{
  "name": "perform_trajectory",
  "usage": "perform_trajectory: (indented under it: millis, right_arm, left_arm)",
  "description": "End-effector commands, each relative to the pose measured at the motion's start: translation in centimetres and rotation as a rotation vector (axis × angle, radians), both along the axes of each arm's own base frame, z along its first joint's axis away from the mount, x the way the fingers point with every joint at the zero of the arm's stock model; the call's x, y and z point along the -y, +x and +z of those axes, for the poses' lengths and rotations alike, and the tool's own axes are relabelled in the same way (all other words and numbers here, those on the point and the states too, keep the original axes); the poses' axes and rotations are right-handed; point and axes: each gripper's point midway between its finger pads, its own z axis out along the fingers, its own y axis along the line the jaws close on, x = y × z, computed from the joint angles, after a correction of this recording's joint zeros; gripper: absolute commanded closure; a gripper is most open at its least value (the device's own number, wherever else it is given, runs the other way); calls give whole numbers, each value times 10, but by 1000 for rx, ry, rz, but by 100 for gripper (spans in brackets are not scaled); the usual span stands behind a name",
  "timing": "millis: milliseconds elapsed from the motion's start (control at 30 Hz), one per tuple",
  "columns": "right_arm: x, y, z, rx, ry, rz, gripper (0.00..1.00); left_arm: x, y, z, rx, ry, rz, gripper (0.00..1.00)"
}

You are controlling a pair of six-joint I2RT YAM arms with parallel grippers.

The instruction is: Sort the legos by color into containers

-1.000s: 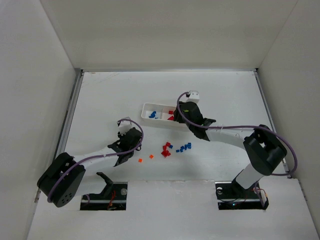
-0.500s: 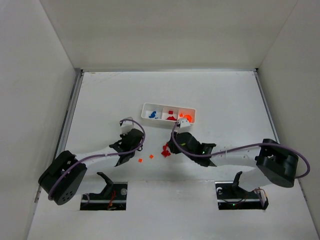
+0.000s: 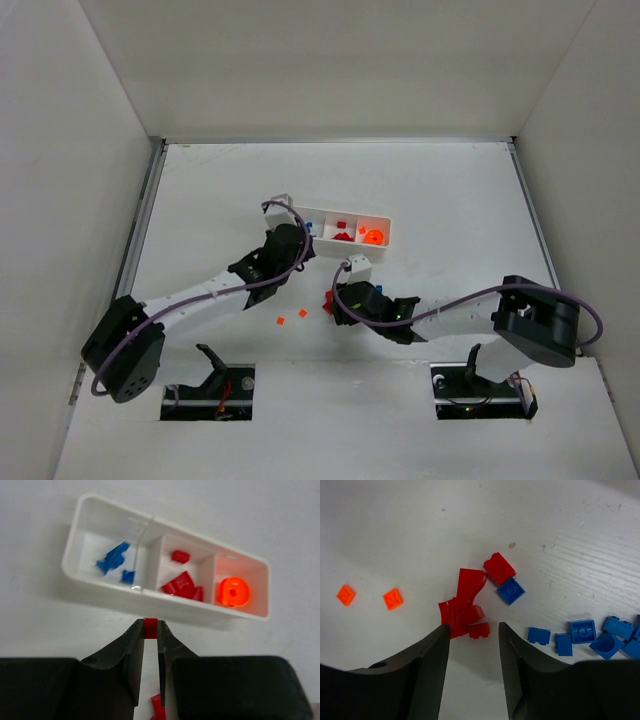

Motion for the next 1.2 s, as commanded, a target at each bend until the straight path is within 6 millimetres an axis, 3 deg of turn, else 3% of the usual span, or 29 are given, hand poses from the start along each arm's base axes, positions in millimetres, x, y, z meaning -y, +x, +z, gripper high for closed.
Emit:
perform_trajectory:
  millis: [0, 133, 233, 433, 600, 733, 833, 933, 1167]
  right_arm:
    - [-18, 7, 13, 39, 40, -5, 50]
    - [-21, 6, 4, 34, 21, 3, 47]
    - [-26, -2, 2, 31, 25, 19, 44]
    - [-24, -10, 5, 50, 38, 10, 41]
    - [-13, -11, 9, 59, 65, -25, 39]
    - [-7, -11, 13, 70, 72, -30, 36]
    - [-8, -11, 16, 72, 78, -26, 35]
    - [-13, -10, 18, 78, 71, -14, 36]
    - [-30, -25, 7, 50, 45, 32, 51]
  left_arm:
    - [36, 14, 37, 72, -66, -82, 89]
    - [62, 35, 50, 92, -79, -118, 88]
    - [83, 49, 49, 80, -96, -153, 88]
    - [113, 74, 32, 35, -122, -178, 87]
    - [125, 92, 16, 16, -118, -164, 87]
    - [122, 103, 0, -5, -95, -127, 84]
    - [115, 107, -6, -8, -83, -104, 73]
    - [110, 102, 2, 11, -86, -108, 61]
    - [70, 82, 33, 77, -139, -67, 58]
